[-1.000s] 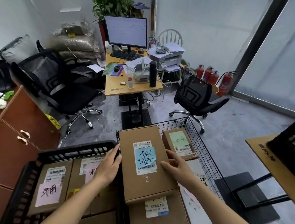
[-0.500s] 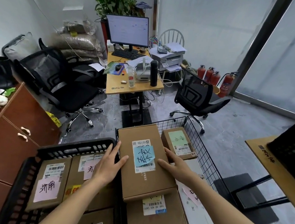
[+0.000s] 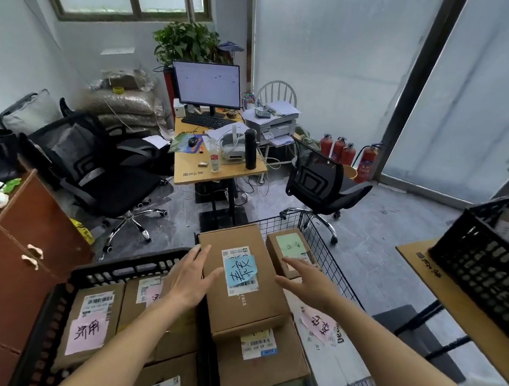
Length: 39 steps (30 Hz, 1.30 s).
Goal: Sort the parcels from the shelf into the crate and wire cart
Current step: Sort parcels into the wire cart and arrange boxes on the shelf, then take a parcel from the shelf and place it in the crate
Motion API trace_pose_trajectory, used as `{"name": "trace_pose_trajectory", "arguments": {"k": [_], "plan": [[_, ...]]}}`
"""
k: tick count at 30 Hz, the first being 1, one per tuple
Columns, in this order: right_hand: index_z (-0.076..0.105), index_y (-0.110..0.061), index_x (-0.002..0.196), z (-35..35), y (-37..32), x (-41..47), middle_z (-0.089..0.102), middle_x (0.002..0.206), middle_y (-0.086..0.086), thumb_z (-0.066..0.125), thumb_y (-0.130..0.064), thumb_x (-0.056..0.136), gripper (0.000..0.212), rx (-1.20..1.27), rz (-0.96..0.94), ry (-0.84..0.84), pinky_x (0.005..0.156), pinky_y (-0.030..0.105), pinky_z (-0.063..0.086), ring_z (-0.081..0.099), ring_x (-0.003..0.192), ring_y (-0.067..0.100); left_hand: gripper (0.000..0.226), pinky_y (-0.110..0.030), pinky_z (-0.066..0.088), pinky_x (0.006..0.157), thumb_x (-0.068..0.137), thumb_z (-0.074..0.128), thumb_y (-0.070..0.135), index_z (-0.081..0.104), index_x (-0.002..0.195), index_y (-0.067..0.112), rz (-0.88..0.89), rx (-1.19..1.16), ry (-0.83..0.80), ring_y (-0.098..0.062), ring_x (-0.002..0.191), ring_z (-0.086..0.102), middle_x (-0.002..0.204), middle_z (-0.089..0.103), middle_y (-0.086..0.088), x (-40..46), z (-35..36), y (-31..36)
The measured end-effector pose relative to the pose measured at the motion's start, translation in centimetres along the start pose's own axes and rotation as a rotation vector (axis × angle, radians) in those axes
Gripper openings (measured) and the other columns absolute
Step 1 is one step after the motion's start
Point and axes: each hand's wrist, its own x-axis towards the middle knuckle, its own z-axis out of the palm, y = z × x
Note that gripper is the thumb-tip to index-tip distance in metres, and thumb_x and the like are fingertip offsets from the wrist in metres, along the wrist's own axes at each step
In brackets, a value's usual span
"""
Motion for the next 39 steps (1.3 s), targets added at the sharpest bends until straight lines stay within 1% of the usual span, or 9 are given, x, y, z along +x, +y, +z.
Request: {"name": "trace_pose_trajectory", "arguments": {"k": [2, 8, 11, 15, 19, 24, 30, 34, 39], "plan": [[0.033, -0.035, 0.157, -1.1, -1.1, -2.2, 0.032, 0.163, -0.008, 0.054, -0.066, 0.093, 0.074, -0.084, 0.017, 0.048, 0.113, 0.052, 0.041, 0.039, 0.145, 0.020, 0.079, -0.045, 0.023, 0.122, 0.097, 0.047, 0.064, 0.018, 0.162, 0.029, 0.084, 0.022, 0.003, -0.021, 0.154, 0.021, 0.169, 0.017, 0.002, -1.1, -1.3, 1.5], [0.032, -0.042, 0.156, -2.6, -5.4, -12.7, 0.030, 0.164, -0.012, 0.053, -0.070, 0.093, 0.073, -0.239, 0.122, 0.239, 0.106, 0.047, 0.048, 0.043, 0.141, 0.021, 0.080, -0.044, 0.030, 0.121, 0.092, 0.048, 0.072, 0.027, 0.159, 0.033, 0.365, 0.075, 0.031, -0.018, 0.150, 0.030, 0.165, 0.028, 0.006, -6.0, -5.1, 3.9], [0.033, -0.041, 0.156, -2.2, -8.1, -19.8, 0.034, 0.161, -0.011, 0.052, -0.071, 0.092, 0.072, -0.280, 0.185, 0.331, 0.108, 0.045, 0.045, 0.045, 0.140, 0.022, 0.077, -0.045, 0.030, 0.121, 0.093, 0.050, 0.070, 0.026, 0.158, 0.036, 0.489, 0.060, 0.019, -0.019, 0.150, 0.030, 0.165, 0.028, 0.007, -10.6, -7.3, 4.8], [0.031, -0.043, 0.156, -1.7, -11.4, -29.1, 0.030, 0.164, -0.012, 0.049, -0.073, 0.092, 0.074, -0.297, 0.259, 0.416, 0.115, 0.045, 0.037, 0.035, 0.148, 0.020, 0.080, -0.048, 0.031, 0.120, 0.092, 0.045, 0.073, 0.025, 0.159, 0.034, 0.632, 0.030, 0.015, -0.022, 0.152, 0.026, 0.166, 0.025, 0.006, -17.8, -10.4, 6.7], [0.029, -0.043, 0.157, -2.5, -14.6, -39.0, 0.026, 0.165, -0.014, 0.048, -0.076, 0.090, 0.077, -0.315, 0.343, 0.498, 0.117, 0.046, 0.037, 0.035, 0.148, 0.017, 0.079, -0.043, 0.027, 0.120, 0.093, 0.045, 0.073, 0.024, 0.160, 0.037, 0.783, -0.012, -0.004, -0.018, 0.153, 0.024, 0.167, 0.020, 0.010, -24.5, -12.8, 9.5], [0.032, -0.037, 0.157, -4.3, -17.3, -52.0, 0.032, 0.164, -0.010, 0.051, -0.069, 0.094, 0.074, -0.389, 0.454, 0.648, 0.115, 0.042, 0.038, 0.037, 0.146, 0.018, 0.076, -0.041, 0.028, 0.121, 0.095, 0.046, 0.070, 0.028, 0.159, 0.033, 0.978, -0.068, -0.008, -0.020, 0.152, 0.026, 0.166, 0.026, 0.008, -32.5, -14.2, 15.1], [0.035, -0.036, 0.156, -5.0, -17.8, -66.7, 0.033, 0.163, -0.009, 0.054, -0.063, 0.096, 0.069, -0.430, 0.576, 0.793, 0.114, 0.043, 0.038, 0.038, 0.146, 0.018, 0.074, -0.042, 0.034, 0.117, 0.094, 0.051, 0.067, 0.029, 0.158, 0.036, 1.175, -0.134, -0.029, -0.020, 0.149, 0.032, 0.164, 0.029, 0.009, -43.8, -13.9, 22.5], [0.035, -0.038, 0.155, -4.4, -16.2, -76.3, 0.034, 0.162, -0.009, 0.051, -0.066, 0.096, 0.068, -0.443, 0.663, 0.852, 0.114, 0.045, 0.039, 0.037, 0.147, 0.018, 0.074, -0.043, 0.038, 0.114, 0.093, 0.051, 0.068, 0.033, 0.157, 0.035, 1.299, -0.208, -0.088, -0.021, 0.145, 0.039, 0.161, 0.035, 0.006, -52.1, -12.6, 27.2], [0.037, -0.038, 0.155, -2.2, -13.0, -88.5, 0.039, 0.160, -0.007, 0.048, -0.067, 0.097, 0.066, -0.436, 0.812, 0.919, 0.115, 0.043, 0.038, 0.040, 0.144, 0.021, 0.074, -0.047, 0.041, 0.112, 0.092, 0.049, 0.072, 0.033, 0.156, 0.037, 1.382, -0.282, -0.205, -0.020, 0.145, 0.038, 0.160, 0.036, 0.009, -64.0, -8.7, 31.7]]}}
